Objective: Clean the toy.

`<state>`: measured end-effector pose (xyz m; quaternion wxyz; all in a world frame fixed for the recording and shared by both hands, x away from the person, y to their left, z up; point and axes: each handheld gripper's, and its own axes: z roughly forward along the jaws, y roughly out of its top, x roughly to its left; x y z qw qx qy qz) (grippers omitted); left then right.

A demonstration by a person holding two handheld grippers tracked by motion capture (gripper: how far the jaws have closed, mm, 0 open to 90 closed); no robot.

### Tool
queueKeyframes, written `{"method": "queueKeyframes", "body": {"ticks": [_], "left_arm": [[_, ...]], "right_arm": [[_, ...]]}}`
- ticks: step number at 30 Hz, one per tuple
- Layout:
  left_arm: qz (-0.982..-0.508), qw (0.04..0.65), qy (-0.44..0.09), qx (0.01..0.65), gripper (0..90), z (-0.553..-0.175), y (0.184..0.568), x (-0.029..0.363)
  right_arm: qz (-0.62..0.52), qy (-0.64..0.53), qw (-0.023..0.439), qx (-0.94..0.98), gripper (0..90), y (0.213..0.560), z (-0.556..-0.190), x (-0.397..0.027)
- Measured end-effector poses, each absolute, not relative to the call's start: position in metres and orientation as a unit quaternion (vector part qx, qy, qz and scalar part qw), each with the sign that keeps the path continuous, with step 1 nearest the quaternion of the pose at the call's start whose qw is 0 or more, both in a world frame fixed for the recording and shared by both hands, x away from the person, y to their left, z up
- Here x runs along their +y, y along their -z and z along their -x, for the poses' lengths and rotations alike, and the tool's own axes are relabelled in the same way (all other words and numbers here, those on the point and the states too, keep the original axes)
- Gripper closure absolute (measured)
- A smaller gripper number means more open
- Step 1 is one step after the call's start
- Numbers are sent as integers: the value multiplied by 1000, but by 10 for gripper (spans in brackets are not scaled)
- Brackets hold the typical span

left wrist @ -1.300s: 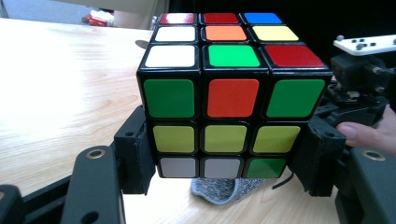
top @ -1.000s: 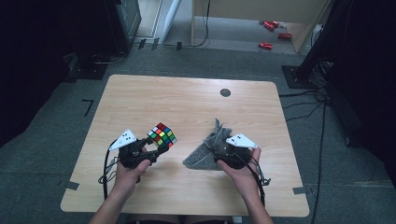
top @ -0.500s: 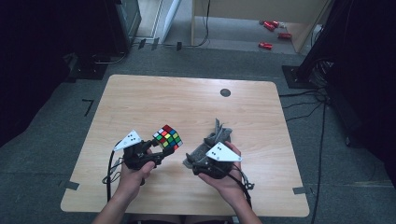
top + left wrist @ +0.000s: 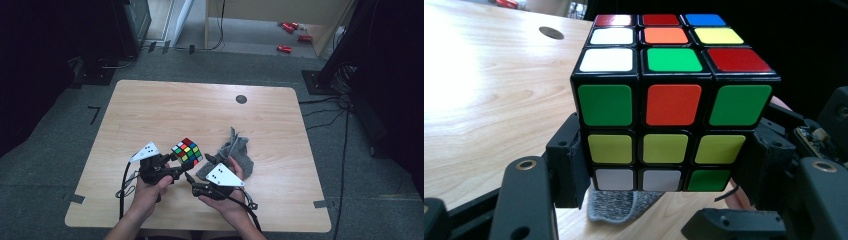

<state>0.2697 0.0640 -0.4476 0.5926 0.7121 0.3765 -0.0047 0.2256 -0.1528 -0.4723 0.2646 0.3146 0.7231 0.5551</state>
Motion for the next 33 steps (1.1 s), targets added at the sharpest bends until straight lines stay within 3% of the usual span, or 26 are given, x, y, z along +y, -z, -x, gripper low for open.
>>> {"method": "queueKeyframes", "body": {"ticks": [18, 33], "left_arm": [[-721, 584, 28, 374, 341, -269, 454, 54], [-706, 602, 39, 371, 291, -275, 451, 64]], "right_arm": [[-310, -566, 286, 708, 331, 474, -221, -153], [-316, -553, 284, 717, 348, 476, -220, -154]]}}
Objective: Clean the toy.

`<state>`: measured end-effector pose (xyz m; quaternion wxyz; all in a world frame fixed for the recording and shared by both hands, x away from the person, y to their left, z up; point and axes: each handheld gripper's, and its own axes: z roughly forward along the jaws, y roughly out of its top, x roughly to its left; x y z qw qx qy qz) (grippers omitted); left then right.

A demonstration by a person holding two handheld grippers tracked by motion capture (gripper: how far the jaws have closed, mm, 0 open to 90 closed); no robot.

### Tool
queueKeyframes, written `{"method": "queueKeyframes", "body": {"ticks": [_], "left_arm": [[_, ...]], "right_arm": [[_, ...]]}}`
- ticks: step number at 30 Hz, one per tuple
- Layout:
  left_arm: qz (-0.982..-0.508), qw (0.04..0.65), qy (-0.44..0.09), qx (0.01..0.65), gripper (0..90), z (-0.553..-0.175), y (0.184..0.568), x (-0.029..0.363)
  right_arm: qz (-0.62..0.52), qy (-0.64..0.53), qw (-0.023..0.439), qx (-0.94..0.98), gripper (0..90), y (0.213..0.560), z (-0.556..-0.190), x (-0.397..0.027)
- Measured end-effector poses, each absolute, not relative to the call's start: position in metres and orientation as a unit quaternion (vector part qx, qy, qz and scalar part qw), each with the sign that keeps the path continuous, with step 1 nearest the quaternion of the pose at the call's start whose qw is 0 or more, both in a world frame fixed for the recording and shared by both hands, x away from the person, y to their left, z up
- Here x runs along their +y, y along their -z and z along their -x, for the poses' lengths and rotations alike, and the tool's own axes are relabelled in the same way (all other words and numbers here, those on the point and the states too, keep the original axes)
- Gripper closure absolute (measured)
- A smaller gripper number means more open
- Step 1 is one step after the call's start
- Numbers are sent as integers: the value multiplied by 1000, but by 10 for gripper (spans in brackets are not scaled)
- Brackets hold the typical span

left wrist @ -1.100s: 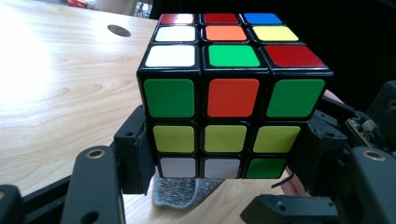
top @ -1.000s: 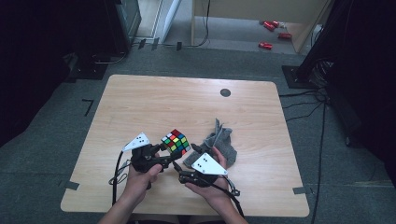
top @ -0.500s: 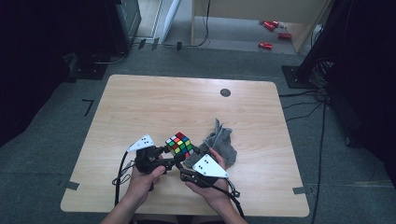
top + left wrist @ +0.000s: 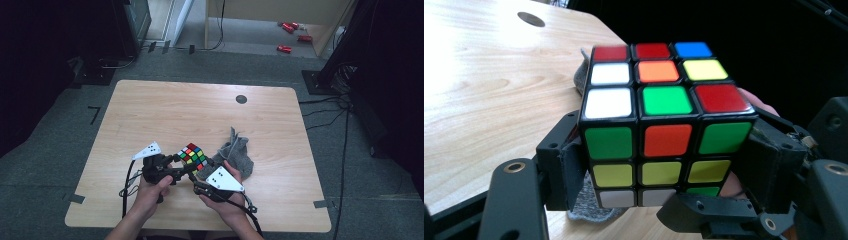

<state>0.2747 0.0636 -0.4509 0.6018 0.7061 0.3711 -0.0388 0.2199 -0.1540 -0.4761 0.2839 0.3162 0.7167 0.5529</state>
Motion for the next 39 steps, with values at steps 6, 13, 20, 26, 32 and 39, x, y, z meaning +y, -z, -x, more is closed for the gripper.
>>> {"method": "queueKeyframes", "body": {"ticks": [6, 13, 20, 26, 32, 39], "left_arm": [[-698, 616, 24, 365, 282, -277, 446, 74], [-701, 627, -12, 341, 271, -278, 441, 85], [-742, 599, -105, 281, 216, -272, 445, 79], [-776, 556, -185, 233, 192, -266, 459, 65], [-797, 518, -245, 189, 190, -260, 471, 54], [-805, 503, -273, 158, 190, -257, 479, 48]], "right_arm": [[-327, -551, 264, 721, 350, 475, -224, -161], [-344, -561, 238, 714, 351, 471, -228, -171], [-371, -560, 204, 713, 352, 461, -234, -186], [-396, -547, 174, 716, 351, 450, -238, -196], [-414, -537, 135, 723, 351, 444, -238, -195], [-420, -528, 120, 728, 351, 443, -236, -188]]}}
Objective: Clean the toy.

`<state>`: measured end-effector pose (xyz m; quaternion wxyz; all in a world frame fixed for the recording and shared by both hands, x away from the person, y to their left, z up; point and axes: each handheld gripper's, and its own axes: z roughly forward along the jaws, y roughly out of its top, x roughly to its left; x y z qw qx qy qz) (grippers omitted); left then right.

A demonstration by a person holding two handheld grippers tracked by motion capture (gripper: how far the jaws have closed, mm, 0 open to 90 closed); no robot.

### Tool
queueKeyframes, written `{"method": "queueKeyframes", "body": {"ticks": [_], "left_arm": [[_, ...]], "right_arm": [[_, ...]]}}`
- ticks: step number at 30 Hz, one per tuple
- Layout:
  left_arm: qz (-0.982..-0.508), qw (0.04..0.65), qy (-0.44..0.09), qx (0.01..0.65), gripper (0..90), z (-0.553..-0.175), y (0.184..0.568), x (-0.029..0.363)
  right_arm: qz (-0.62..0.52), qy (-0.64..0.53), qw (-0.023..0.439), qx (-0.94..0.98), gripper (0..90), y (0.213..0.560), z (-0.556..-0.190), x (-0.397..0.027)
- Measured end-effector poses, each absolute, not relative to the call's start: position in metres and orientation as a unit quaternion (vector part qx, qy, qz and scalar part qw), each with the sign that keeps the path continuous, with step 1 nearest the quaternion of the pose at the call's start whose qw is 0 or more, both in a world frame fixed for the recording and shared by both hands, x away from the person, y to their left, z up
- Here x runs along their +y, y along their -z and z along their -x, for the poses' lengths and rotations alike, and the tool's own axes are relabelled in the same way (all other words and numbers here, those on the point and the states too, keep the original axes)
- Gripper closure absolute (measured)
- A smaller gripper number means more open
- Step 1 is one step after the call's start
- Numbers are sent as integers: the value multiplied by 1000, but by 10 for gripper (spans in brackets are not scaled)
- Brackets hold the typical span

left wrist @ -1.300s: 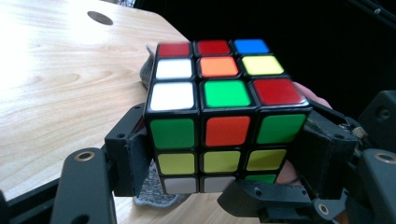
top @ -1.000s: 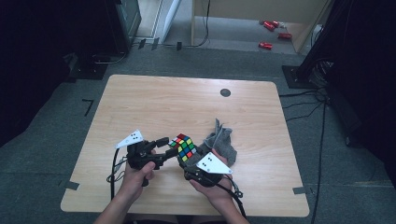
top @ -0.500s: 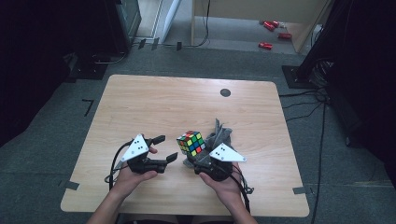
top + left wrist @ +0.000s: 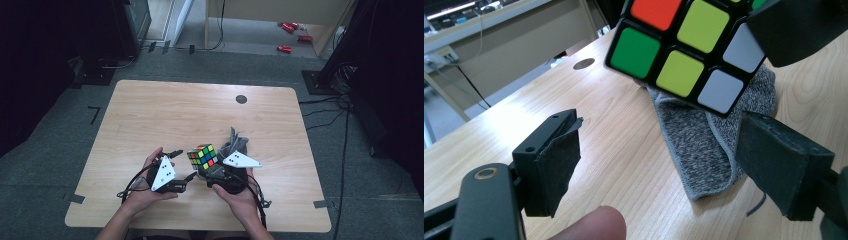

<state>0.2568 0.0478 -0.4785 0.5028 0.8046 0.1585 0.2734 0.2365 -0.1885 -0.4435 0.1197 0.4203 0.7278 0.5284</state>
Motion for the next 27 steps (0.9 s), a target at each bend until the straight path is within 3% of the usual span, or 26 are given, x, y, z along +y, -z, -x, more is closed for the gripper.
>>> {"method": "queueKeyframes", "body": {"ticks": [9, 27], "left_arm": [[-807, 493, -298, 129, 195, -251, 482, 43], [-807, 486, -322, 96, 328, -244, 483, 41]], "right_arm": [[-427, -520, 96, 733, 350, 446, -236, -183], [-441, -510, 40, 738, 348, 453, -242, -181]]}}
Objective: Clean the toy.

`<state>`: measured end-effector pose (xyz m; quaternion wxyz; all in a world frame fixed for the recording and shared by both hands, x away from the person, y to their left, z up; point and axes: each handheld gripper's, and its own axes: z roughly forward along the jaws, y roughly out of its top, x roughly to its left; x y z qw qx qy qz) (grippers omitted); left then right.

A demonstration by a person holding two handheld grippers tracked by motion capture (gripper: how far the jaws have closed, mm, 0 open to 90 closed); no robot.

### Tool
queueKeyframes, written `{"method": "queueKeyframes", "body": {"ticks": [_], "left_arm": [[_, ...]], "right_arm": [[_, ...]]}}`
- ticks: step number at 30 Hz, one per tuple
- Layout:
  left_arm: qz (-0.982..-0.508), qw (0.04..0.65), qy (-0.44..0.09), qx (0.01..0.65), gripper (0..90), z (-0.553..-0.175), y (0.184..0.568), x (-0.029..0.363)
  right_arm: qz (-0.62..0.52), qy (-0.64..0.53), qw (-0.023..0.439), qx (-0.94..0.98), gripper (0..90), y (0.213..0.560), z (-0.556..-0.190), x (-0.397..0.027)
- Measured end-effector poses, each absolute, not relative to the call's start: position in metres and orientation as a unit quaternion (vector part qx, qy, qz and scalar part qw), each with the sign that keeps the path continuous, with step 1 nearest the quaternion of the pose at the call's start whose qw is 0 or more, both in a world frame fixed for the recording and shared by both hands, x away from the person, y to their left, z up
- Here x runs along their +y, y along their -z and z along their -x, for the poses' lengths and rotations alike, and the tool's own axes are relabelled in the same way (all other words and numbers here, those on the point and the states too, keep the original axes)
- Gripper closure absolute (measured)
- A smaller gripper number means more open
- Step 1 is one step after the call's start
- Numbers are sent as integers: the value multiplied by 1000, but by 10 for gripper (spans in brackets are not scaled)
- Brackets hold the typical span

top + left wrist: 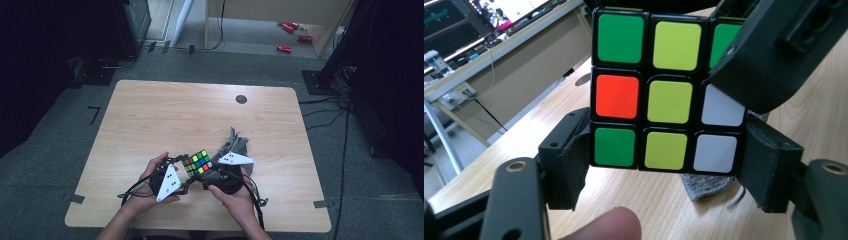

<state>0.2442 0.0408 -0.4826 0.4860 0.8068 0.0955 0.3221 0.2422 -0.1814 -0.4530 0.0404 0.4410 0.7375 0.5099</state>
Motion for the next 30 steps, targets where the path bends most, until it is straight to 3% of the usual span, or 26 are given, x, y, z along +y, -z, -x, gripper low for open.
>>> {"method": "queueKeyframes", "body": {"ticks": [5, 9, 13, 17, 22, 30], "left_arm": [[-813, 474, -323, 103, 339, -244, 483, 39], [-814, 468, -318, 132, 346, -248, 482, 44], [-811, 474, -297, 174, 347, -256, 478, 54], [-815, 466, -274, 209, 347, -263, 476, 59], [-811, 482, -235, 234, 347, -268, 472, 65], [-804, 510, -190, 238, 348, -273, 471, 73]], "right_arm": [[-445, -512, 17, 734, 340, 457, -246, -185], [-443, -531, 17, 722, 267, 453, -249, -195], [-440, -558, 51, 702, 247, 442, -250, -213], [-447, -549, 126, 695, 220, 440, -252, -227], [-448, -478, 225, 722, 256, 461, -260, -232], [-424, -399, 239, 777, 242, 497, -272, -223]]}}
